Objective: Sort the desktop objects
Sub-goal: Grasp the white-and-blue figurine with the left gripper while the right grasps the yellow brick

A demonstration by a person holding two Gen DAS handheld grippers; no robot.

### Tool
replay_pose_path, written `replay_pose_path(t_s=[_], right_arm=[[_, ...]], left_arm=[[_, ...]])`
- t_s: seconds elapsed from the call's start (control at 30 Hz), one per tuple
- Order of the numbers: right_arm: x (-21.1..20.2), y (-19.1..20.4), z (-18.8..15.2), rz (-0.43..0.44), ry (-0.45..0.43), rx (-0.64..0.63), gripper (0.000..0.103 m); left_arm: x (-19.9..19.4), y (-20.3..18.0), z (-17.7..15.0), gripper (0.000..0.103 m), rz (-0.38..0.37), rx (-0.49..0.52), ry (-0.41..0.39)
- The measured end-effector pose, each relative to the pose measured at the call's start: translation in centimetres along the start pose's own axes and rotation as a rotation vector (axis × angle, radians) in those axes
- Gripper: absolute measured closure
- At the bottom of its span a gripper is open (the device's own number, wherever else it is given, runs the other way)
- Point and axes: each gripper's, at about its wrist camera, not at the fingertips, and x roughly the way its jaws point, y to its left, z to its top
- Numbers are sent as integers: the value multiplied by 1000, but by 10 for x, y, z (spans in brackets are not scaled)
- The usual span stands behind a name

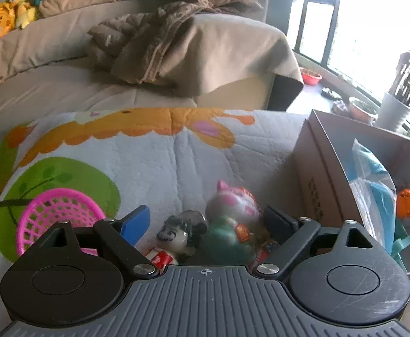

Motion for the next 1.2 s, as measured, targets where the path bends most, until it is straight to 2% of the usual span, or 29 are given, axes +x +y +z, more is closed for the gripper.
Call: replay_pose_path(t_s=[0.1, 0.3, 0.43, 0.53, 0.6, 0.67, 0.83, 0.93, 1.03, 1.2], right_arm=[[0, 0, 0, 0, -1, 1, 1], [0, 0, 0, -1, 0, 1, 1], [0, 0, 0, -2, 0, -1, 1], [0, 1, 0, -6, 3, -8, 0], [1, 3, 0, -12, 6, -15, 0], [1, 4, -1, -20, 9, -23, 0], [2, 7, -1, -37, 13, -38, 0], [2, 7, -2, -41, 13, -39, 0], [2, 7, -2, -48, 12, -35, 0], [1, 5, -2, -43, 9, -27, 0]], left_arm=[[-7, 4, -12, 33, -10, 29, 20], [-52, 17, -54, 35, -56, 81, 26], [-92, 19, -93, 33, -146, 110, 23], [-119, 17, -120, 21, -199, 125, 0], [-133, 17, -133, 14, -213, 123, -18], [-145, 17, -143, 13, -204, 131, -41], [-156, 19, -154, 12, -192, 153, -62], [-153, 19, -155, 17, -190, 145, -54], [-151, 17, -151, 28, -182, 130, -59], [-148, 14, -149, 26, -155, 183, -48]])
